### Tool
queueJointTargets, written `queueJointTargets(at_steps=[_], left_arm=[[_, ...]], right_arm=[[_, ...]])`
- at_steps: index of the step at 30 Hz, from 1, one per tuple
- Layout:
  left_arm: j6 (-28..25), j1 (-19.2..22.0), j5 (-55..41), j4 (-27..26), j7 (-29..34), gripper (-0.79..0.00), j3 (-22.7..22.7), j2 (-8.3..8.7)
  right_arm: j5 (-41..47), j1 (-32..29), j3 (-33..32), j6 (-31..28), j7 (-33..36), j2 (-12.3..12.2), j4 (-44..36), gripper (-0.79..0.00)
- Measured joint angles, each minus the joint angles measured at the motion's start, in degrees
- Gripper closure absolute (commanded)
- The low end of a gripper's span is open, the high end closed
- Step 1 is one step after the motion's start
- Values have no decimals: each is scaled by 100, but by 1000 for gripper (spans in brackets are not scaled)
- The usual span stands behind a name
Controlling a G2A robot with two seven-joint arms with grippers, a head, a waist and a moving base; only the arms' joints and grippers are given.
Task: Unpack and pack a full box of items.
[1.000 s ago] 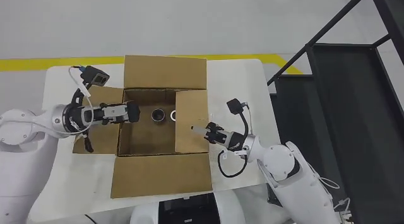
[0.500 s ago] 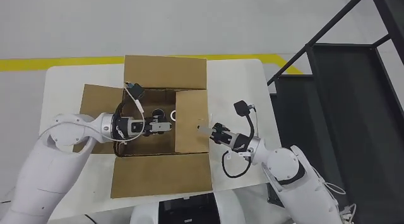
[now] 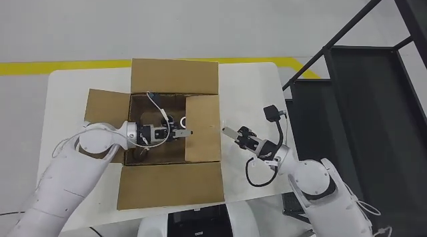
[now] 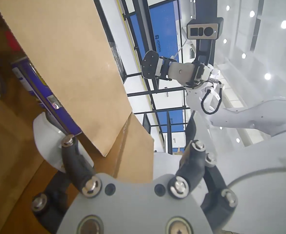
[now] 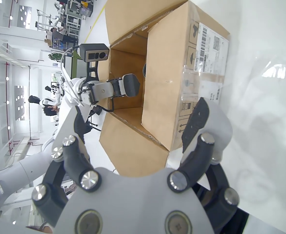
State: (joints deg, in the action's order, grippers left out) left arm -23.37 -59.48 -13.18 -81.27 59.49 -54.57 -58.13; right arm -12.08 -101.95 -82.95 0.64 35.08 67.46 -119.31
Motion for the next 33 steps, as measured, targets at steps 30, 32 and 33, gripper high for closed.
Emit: queueJointTargets(at_steps=[30, 32, 33], left_arm=[[-1218, 697, -1442, 434, -608, -785, 543, -561], [-1254, 808, -1525, 460, -606, -785, 641, -624], [-1268, 859, -1557, 479, -596, -785, 690, -654]], right_arm=[[503, -663, -257, -645, 225, -127, -1001, -785], [650, -734, -295, -759, 267, -136, -1157, -785], [705, -768, -316, -804, 296, -141, -1217, -785]])
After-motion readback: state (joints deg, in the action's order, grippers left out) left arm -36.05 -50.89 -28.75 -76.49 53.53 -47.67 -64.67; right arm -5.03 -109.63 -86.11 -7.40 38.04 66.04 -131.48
